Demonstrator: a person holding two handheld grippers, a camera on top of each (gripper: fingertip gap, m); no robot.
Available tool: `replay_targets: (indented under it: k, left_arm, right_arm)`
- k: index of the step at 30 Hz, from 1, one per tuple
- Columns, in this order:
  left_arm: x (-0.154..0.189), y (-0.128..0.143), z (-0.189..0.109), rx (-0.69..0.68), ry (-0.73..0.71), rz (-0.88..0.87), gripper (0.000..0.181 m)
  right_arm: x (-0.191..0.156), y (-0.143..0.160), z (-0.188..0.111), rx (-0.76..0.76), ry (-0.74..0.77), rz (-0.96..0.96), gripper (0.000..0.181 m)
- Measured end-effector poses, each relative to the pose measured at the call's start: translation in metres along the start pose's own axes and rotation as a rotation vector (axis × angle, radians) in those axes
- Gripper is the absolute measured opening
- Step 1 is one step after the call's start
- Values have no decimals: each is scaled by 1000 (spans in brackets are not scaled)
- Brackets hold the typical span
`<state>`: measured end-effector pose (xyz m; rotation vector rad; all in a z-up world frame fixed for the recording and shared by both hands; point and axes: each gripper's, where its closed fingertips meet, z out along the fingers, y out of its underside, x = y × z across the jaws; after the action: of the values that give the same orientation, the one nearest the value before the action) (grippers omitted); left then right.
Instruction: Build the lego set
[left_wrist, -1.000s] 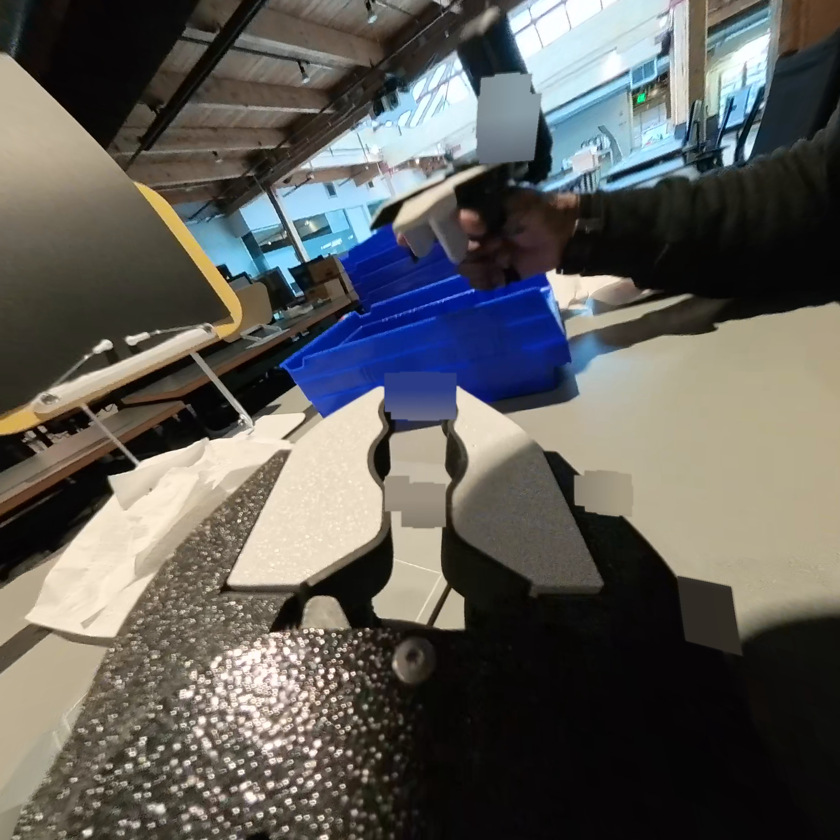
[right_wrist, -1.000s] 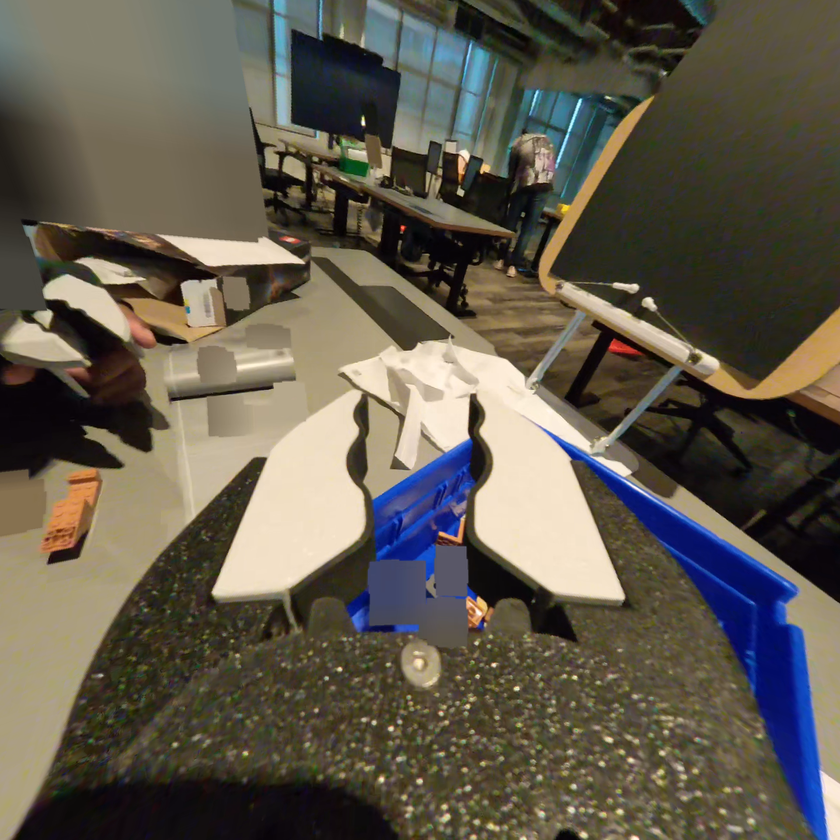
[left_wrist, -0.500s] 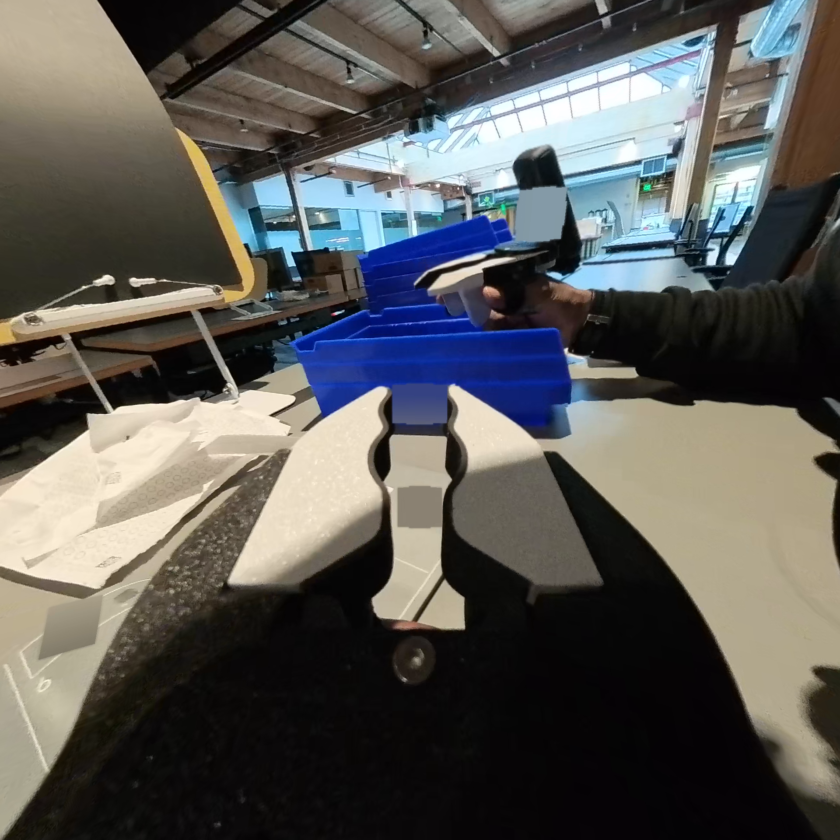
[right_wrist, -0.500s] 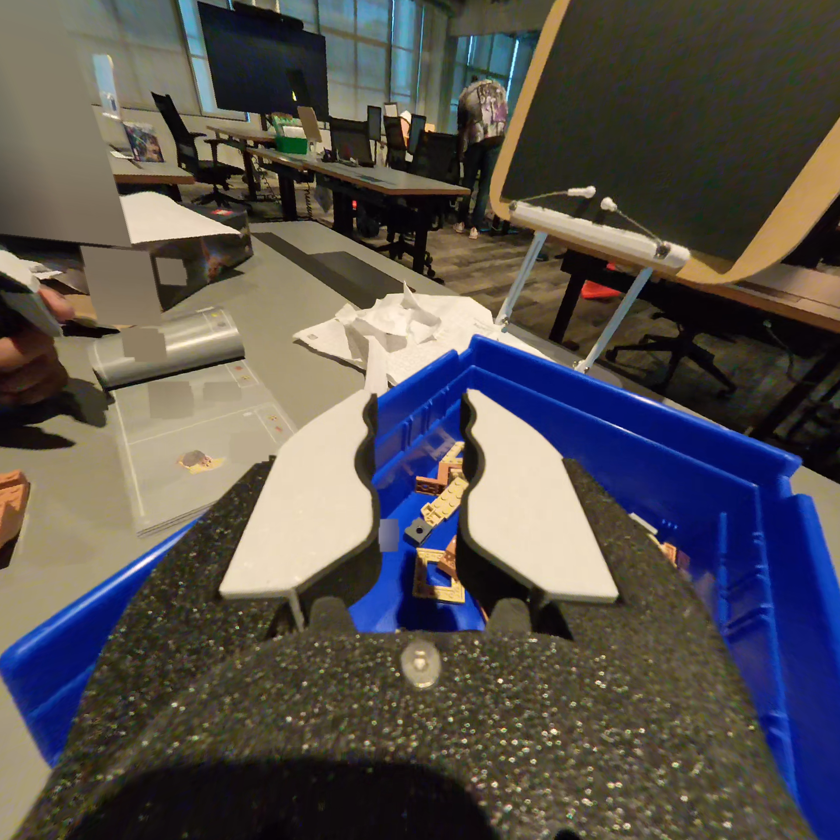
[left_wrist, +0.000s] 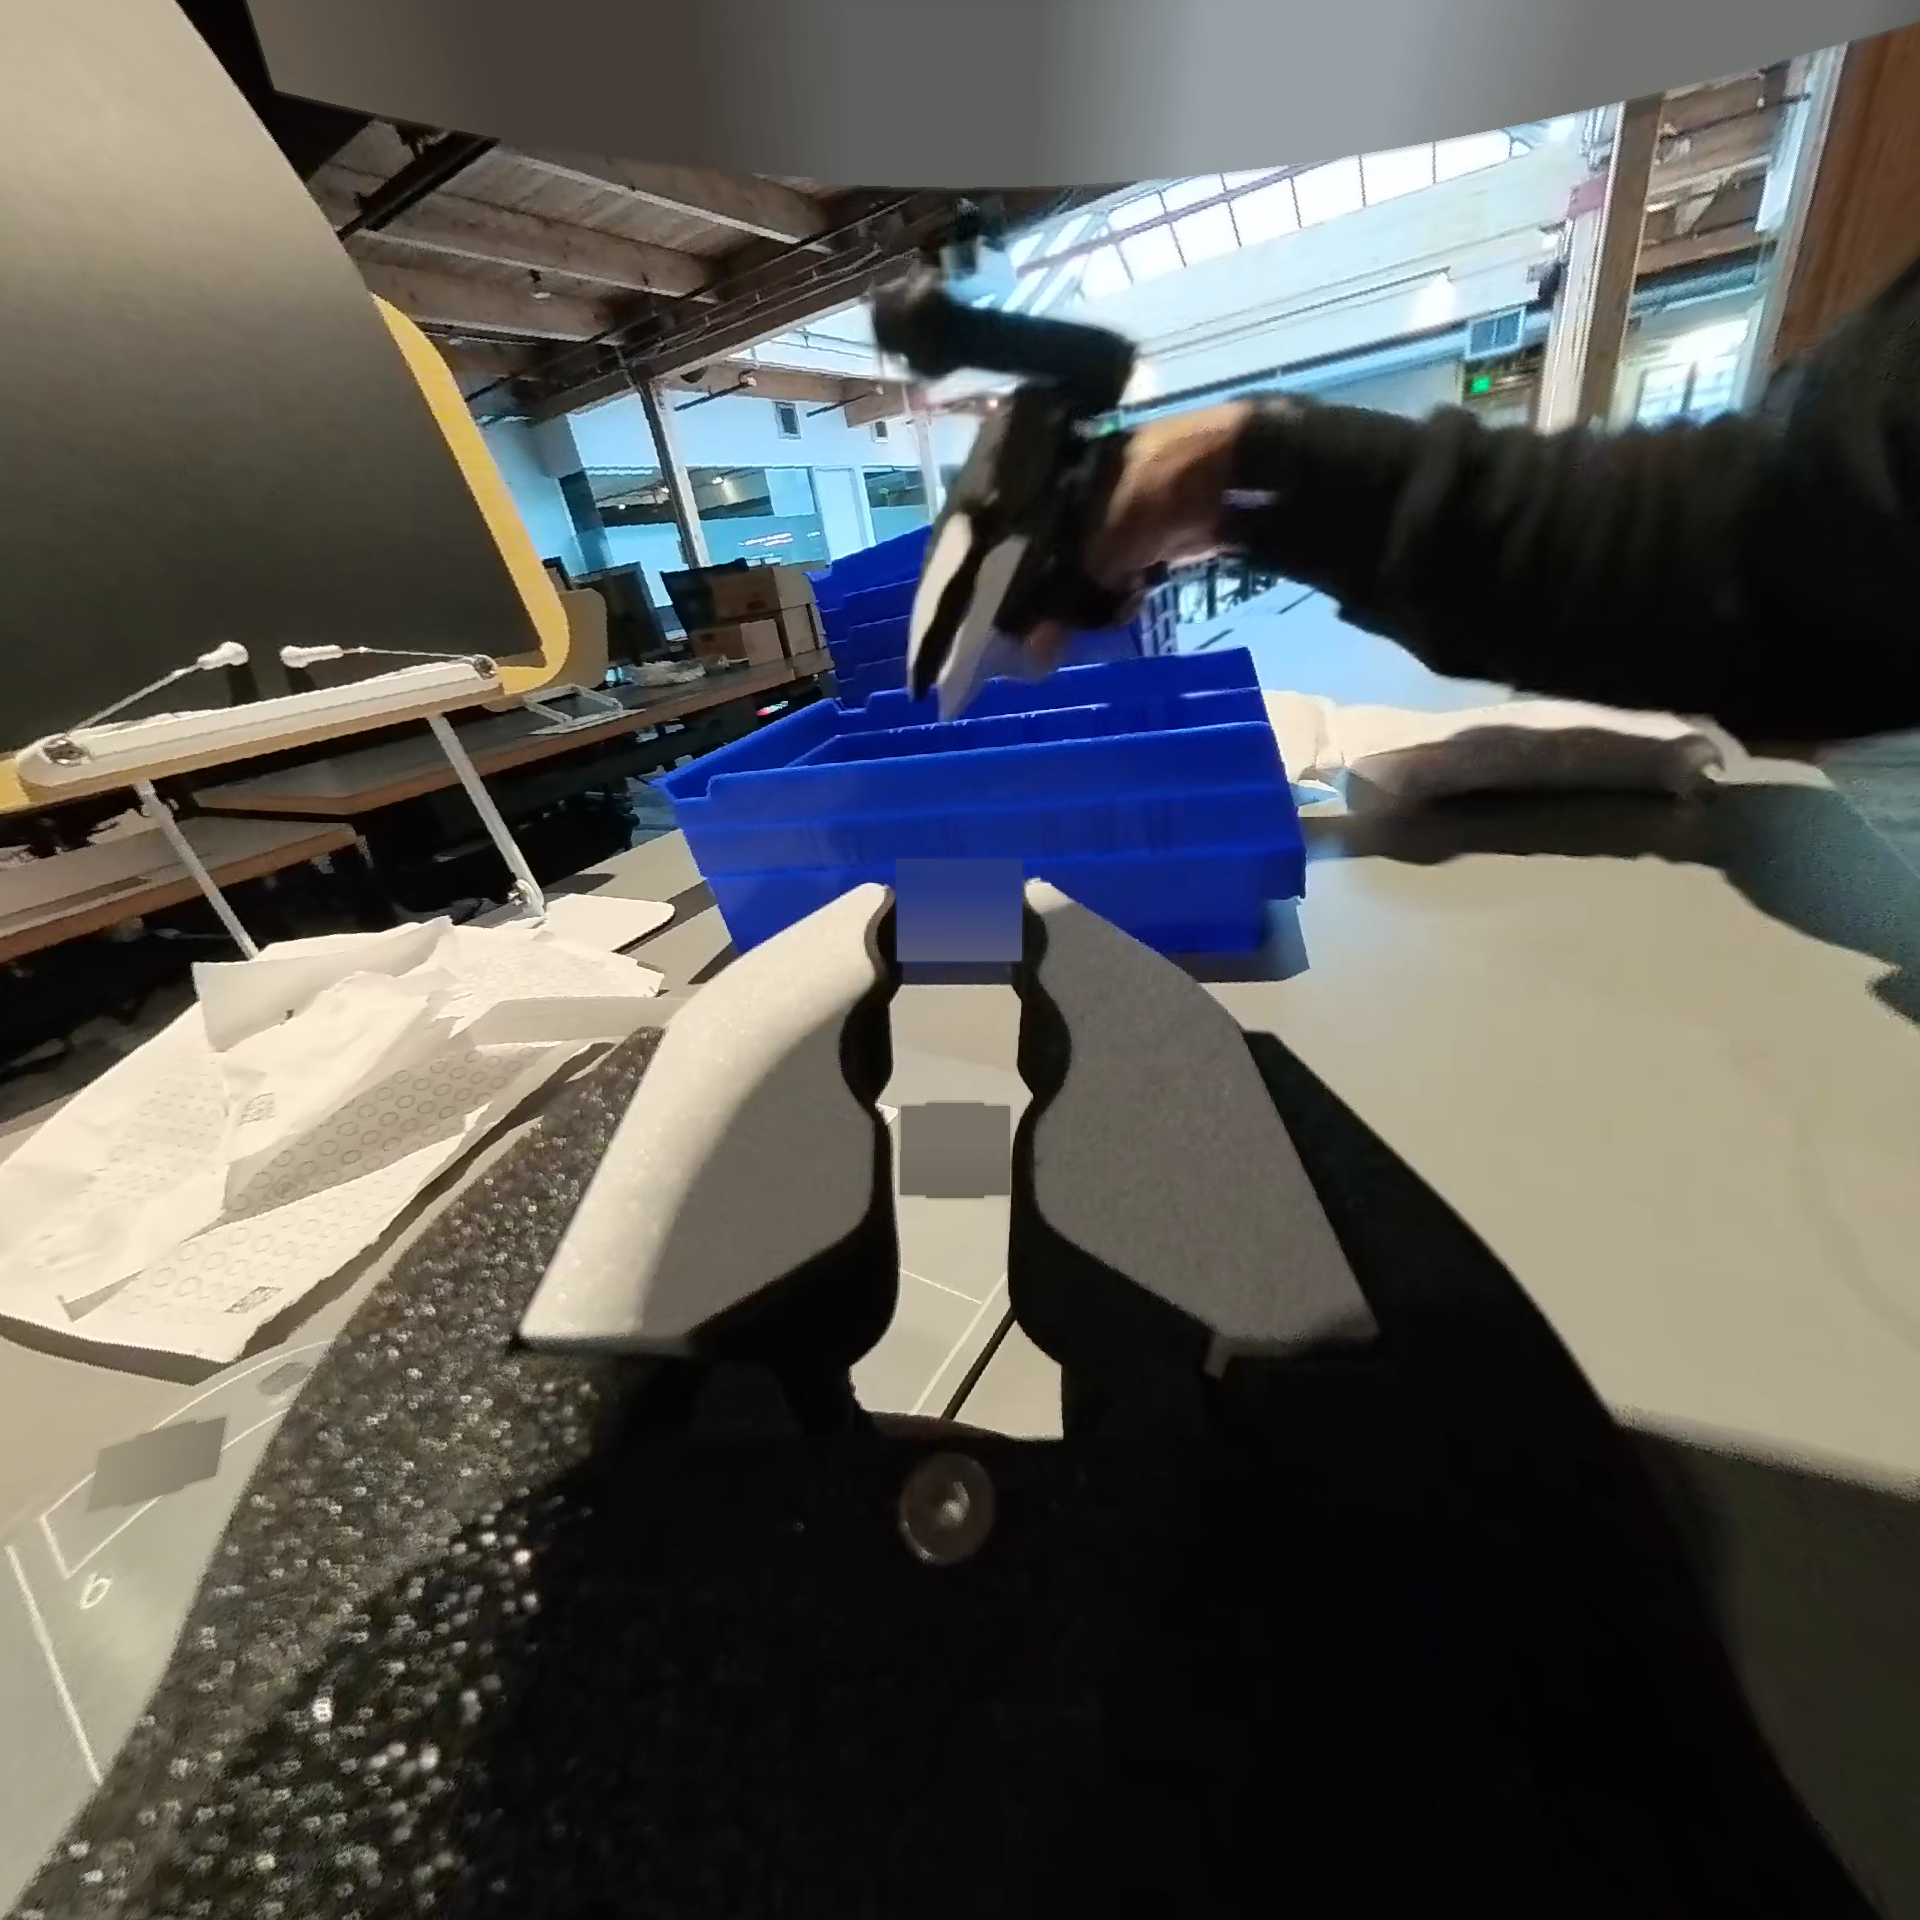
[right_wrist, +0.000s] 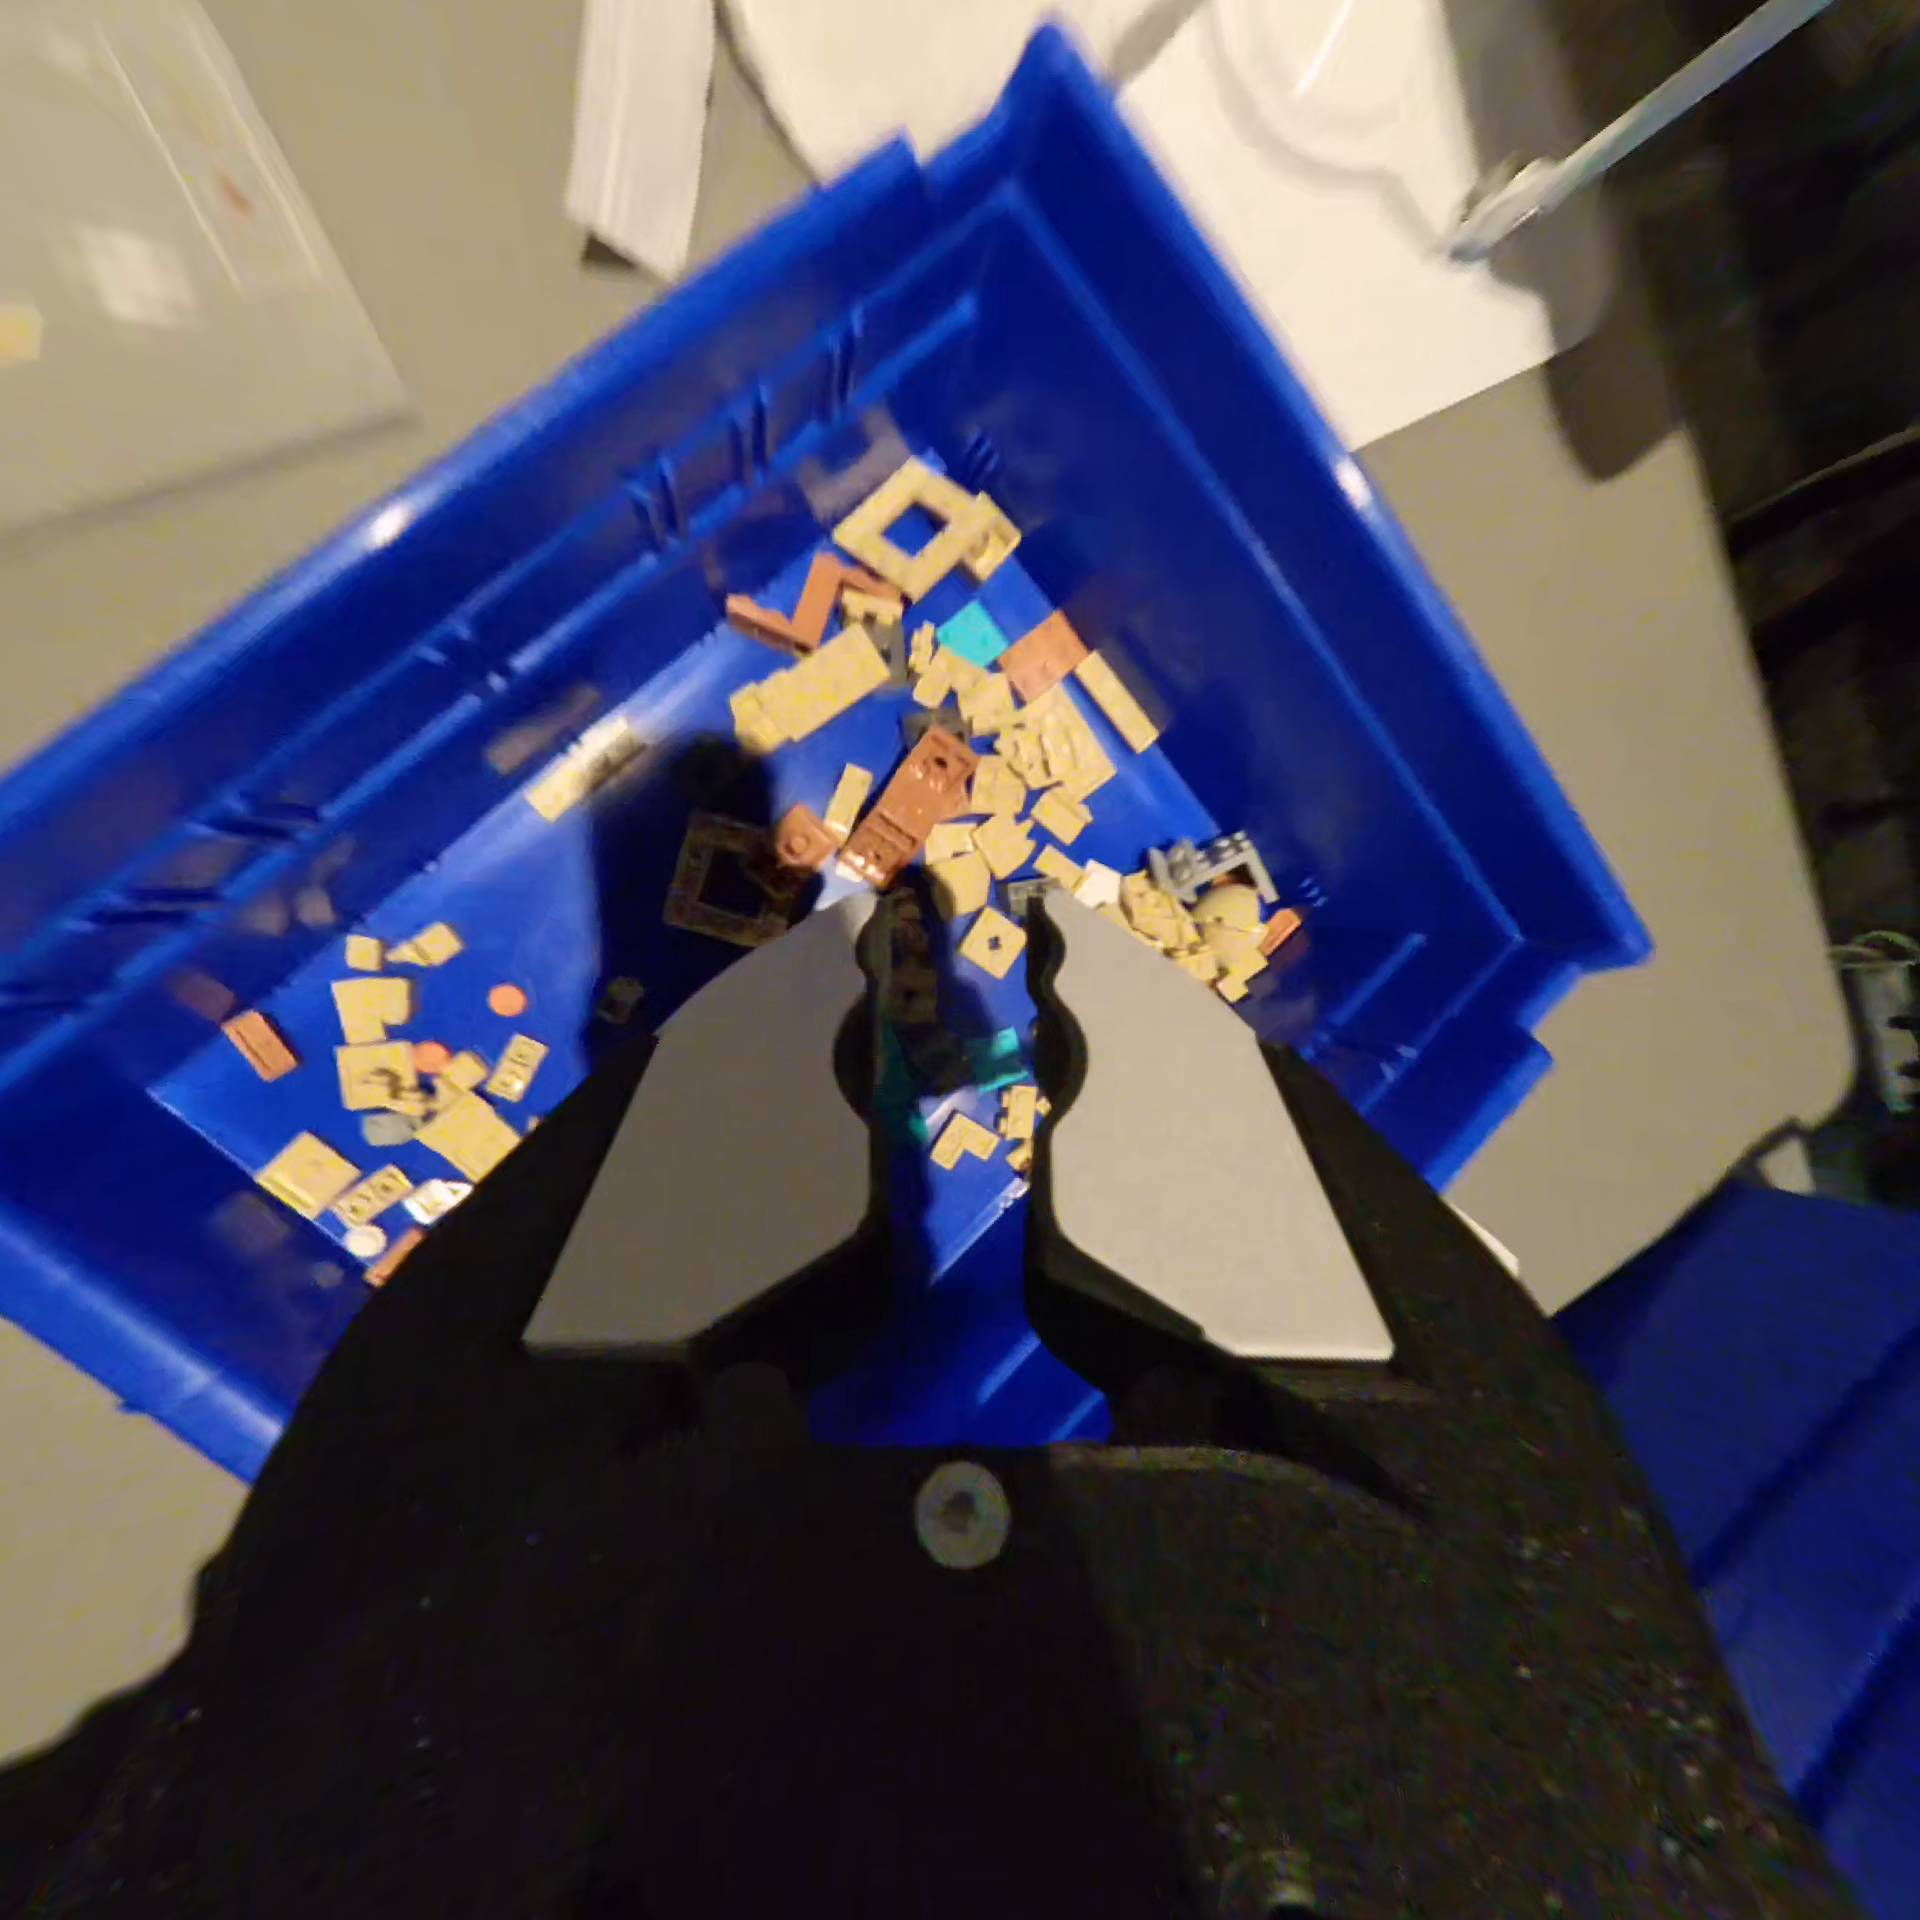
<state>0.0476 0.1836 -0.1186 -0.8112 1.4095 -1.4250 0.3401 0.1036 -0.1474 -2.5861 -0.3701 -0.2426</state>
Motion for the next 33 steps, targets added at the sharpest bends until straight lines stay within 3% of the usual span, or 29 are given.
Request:
replay_targets:
  k: [4,8,27,33]
  left_arm:
    - [3,0,0,-2,7,17,20]
    - [3,0,0,1,7,17,19]
    - [6,0,0,-1,15,16,19]
    - [6,-1,-1,0,14,14,19]
  right_arm:
    - [23,18,41,-169,-12,-43,23]
    - [30,29,61,-261,-62,-23,23]
    - [23,52,85,-517,-92,-135,17]
    - [22,37,74,-405,-68,-84,17]
